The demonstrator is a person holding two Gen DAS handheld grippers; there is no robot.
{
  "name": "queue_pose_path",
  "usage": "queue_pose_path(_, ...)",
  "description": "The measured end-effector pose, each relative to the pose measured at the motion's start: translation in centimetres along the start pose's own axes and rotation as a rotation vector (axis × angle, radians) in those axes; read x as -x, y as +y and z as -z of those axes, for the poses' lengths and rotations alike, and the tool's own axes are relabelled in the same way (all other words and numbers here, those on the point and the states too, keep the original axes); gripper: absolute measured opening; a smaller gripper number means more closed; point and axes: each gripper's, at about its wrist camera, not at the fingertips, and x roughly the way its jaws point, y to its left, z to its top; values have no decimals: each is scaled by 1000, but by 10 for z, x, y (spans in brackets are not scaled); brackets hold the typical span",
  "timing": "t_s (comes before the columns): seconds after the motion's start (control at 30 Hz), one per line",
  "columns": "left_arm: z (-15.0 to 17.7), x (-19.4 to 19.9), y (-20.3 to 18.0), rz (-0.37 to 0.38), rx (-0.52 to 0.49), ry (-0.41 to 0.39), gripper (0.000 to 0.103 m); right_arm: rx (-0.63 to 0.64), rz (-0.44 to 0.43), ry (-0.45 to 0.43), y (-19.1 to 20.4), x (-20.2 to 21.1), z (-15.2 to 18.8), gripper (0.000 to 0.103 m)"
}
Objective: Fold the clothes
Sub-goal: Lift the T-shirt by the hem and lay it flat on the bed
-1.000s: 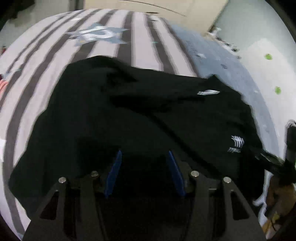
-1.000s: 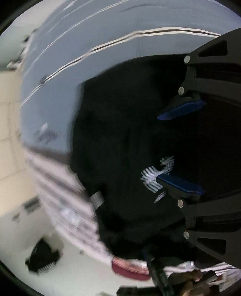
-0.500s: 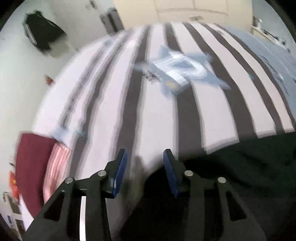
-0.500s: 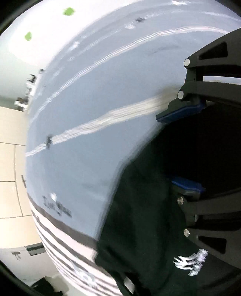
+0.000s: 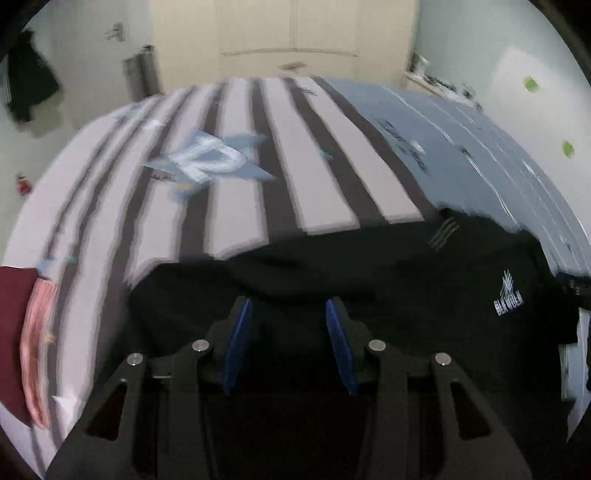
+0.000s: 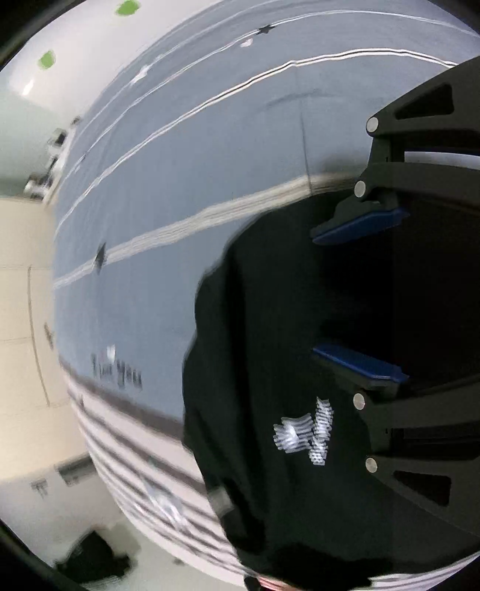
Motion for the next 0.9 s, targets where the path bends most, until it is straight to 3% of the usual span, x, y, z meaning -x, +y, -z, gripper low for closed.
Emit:
queue_pose_path(0.13, -8, -46, -27, -21, -43, 55, 39, 74, -102, -27, 36, -8, -9, 54)
queue_pose_path(0.27, -51, -75, -12, -105, 33, 41, 39, 97, -127, 8, 53, -51, -39, 54)
queue_pose_path(0.43, -102, -90, 23, -267, 79, 13, 39, 63, -47, 26, 47, -88, -66, 52)
queue_pose_path(0.53, -109, -74, 42, -253, 153, 1, 39, -31, -4, -7, 27, -91, -80, 52)
queue_pose_path(0.7, -68, -22, 35, -176, 111, -19, 39, -57, -50, -52, 18, -62, -81, 52)
queue_pose_path(0.9, 27, 58, 52, -246, 181, -5, 42, -32, 27, -115, -14, -11, -43, 54)
